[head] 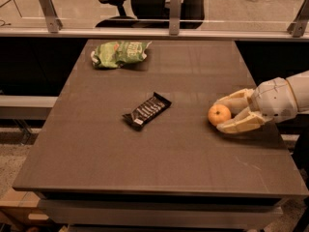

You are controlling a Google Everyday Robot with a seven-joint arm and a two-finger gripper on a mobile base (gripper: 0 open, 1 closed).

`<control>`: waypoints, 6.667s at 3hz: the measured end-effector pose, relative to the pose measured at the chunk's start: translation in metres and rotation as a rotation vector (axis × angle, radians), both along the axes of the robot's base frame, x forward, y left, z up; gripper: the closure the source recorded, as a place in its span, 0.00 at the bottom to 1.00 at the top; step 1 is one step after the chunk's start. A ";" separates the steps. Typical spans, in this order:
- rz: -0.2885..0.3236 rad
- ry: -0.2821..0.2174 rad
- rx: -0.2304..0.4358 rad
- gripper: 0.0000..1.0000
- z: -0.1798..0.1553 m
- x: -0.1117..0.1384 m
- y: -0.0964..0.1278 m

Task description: Move orange near green jalapeno chip bag

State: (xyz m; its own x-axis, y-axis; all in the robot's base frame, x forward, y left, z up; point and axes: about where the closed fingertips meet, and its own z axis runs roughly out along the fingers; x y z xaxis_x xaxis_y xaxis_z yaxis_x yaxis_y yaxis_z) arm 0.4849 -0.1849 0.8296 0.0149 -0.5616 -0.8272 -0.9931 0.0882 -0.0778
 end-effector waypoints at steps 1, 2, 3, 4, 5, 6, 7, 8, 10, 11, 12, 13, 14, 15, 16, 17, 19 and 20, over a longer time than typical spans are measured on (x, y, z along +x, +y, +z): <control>0.003 0.001 0.001 1.00 0.000 0.000 0.002; 0.003 0.001 0.001 1.00 0.000 0.000 0.002; -0.001 0.006 -0.017 1.00 0.011 0.003 0.006; -0.010 0.004 -0.046 1.00 0.039 0.018 0.014; -0.022 0.007 -0.046 1.00 0.062 0.043 0.020; -0.054 -0.009 0.002 1.00 0.080 0.079 0.025; -0.100 -0.041 0.057 1.00 0.098 0.120 0.029; -0.140 -0.070 0.065 1.00 0.111 0.156 0.038; -0.247 -0.052 0.005 1.00 0.096 0.218 0.054; -0.273 -0.033 0.018 1.00 0.077 0.239 0.053; -0.261 -0.006 0.039 1.00 0.057 0.252 0.062; -0.230 0.013 0.056 1.00 0.042 0.262 0.082; -0.200 0.038 0.056 1.00 0.029 0.270 0.101; -0.171 0.059 0.054 1.00 0.018 0.275 0.114; -0.168 0.076 0.058 1.00 0.011 0.277 0.117; -0.163 0.079 0.059 0.82 0.008 0.278 0.121; -0.155 0.086 0.059 0.36 0.004 0.279 0.127; -0.151 0.089 0.060 0.12 0.002 0.279 0.130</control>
Offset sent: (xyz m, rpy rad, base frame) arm 0.0002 0.0017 -0.0003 0.0005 0.0005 0.0030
